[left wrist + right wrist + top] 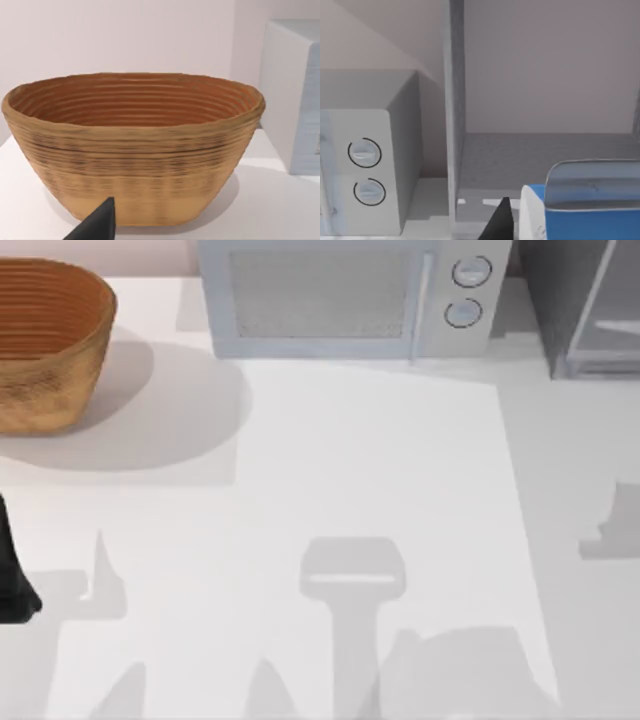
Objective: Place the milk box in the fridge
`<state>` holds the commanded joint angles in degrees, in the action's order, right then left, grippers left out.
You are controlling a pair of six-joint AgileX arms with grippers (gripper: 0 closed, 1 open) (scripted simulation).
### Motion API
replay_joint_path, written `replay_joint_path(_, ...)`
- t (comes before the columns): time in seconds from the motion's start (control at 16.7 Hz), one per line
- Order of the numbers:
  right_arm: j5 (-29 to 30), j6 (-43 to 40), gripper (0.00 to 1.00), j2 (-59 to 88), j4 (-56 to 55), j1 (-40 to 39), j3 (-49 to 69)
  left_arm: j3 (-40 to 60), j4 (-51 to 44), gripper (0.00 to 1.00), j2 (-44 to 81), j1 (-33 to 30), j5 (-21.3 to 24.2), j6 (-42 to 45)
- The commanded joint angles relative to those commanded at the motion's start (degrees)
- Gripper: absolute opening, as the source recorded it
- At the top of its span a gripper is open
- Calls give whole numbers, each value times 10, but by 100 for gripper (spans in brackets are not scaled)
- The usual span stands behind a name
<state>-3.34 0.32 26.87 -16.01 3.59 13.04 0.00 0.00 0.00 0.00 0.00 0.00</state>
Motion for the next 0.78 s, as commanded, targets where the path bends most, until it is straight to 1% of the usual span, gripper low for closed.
replay_joint_path(0.54,-64,3,0,554,-298,71,244,0,0,100,0,0,0,0)
replay_joint_path(0.78,-89,4,0,769,-413,97,337,0,0,100,0,0,0,0)
